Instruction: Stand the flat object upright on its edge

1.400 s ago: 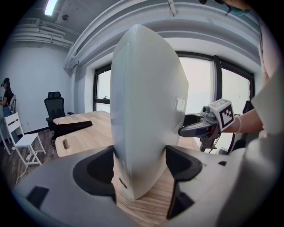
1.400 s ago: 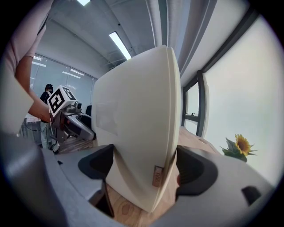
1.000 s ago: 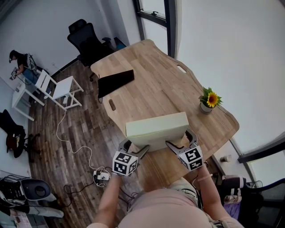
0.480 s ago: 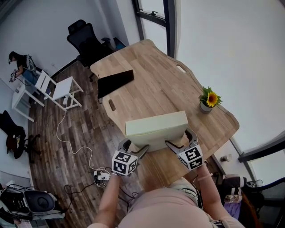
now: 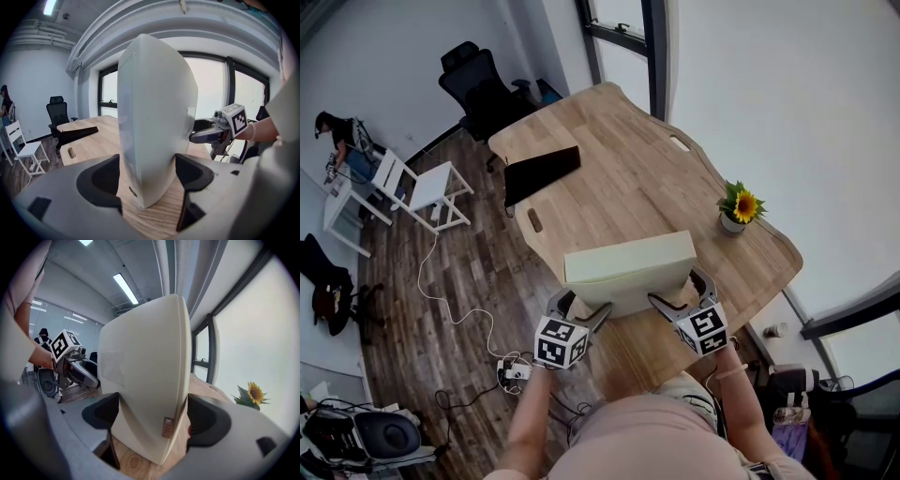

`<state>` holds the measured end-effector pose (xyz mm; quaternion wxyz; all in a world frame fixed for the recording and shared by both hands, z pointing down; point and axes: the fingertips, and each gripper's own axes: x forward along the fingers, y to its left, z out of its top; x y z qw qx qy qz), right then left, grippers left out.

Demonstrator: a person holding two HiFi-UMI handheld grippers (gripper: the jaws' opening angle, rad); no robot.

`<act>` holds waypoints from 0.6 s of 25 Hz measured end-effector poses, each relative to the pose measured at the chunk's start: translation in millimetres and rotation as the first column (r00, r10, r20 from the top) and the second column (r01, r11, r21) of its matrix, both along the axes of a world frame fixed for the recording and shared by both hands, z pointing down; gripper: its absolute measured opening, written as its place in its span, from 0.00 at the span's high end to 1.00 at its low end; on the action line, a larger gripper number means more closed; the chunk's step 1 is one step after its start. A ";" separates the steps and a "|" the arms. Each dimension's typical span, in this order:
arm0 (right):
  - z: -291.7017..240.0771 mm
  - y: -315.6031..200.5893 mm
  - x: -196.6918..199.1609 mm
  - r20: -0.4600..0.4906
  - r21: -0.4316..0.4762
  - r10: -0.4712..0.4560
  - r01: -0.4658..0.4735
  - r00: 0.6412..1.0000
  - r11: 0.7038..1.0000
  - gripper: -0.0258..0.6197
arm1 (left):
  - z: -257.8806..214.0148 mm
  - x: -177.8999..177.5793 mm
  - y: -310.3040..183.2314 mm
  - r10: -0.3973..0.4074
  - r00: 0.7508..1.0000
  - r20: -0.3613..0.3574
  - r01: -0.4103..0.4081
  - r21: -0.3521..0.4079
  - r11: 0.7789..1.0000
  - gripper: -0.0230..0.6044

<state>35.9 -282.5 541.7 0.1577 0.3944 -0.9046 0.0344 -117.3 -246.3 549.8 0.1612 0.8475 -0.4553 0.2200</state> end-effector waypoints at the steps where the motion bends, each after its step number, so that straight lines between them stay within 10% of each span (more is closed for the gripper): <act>1: -0.5 0.0 -0.1 0.001 0.001 0.002 -0.002 1.000 1.000 0.28 | 0.2 -1.0 0.2 -0.001 1.000 0.002 0.001 0.001 1.000 0.43; 15: -8.2 5.6 10.1 0.024 0.001 0.051 -0.051 0.998 0.999 0.27 | -4.1 -8.0 7.1 -0.012 1.000 0.007 0.012 0.014 1.000 0.43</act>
